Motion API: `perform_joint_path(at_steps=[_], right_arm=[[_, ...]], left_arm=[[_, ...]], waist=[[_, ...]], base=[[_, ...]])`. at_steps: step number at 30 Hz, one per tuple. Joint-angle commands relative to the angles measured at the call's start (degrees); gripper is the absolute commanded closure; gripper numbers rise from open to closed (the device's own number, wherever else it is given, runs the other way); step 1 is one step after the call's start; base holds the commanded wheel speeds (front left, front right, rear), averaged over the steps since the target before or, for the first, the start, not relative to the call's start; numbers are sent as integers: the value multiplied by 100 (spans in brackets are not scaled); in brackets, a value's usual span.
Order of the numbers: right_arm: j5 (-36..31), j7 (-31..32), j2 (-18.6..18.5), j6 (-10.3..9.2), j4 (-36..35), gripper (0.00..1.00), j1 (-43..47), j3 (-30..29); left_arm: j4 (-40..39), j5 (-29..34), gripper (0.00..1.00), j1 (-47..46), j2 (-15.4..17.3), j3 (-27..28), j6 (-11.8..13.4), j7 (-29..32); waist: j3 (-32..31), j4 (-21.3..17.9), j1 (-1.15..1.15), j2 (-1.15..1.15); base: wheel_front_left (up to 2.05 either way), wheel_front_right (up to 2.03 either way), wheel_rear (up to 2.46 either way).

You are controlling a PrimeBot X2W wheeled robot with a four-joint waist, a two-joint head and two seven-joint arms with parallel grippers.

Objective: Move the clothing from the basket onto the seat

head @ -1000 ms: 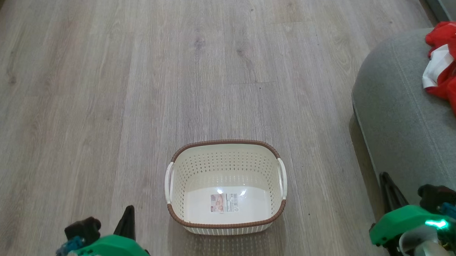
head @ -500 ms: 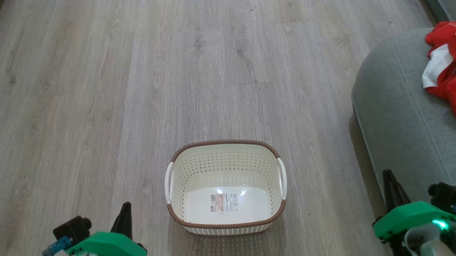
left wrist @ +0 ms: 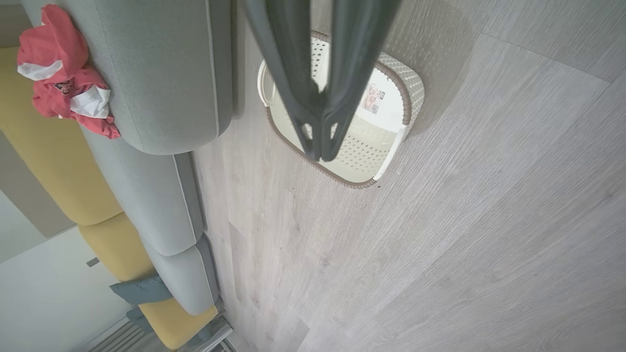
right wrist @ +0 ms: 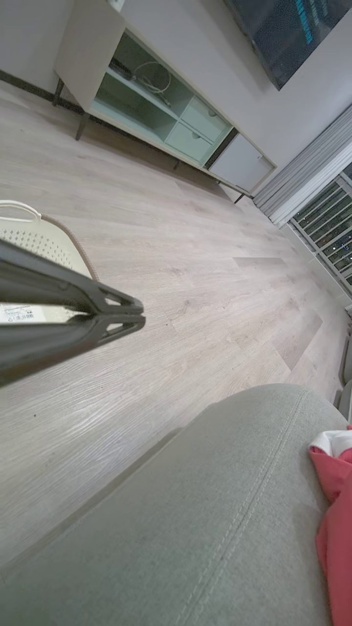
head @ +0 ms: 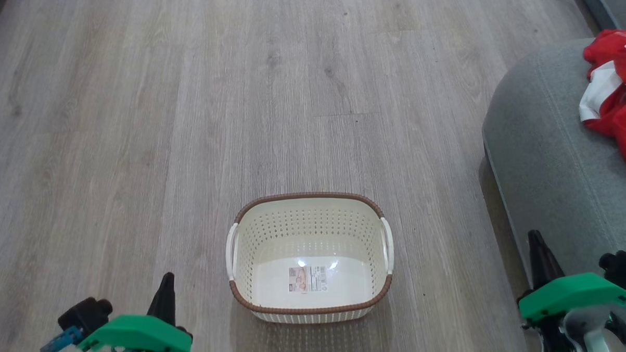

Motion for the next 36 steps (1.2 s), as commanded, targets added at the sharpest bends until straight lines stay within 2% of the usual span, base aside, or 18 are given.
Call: perform_joint_path(at_steps=[1,36], right_arm=[[156,32,-47,-1,-229,100,-260,57],[2764,620,-54,-1,-580,100,-290,95]], left_arm=[[-218,-128,100,-297,21,132,-38,31],[-666,-2272,100,-332,25,471,-167,607]], waist=[[0,0,0,0],[-4,-10,0,0]], base=[[0,0,0],[0,0,0]])
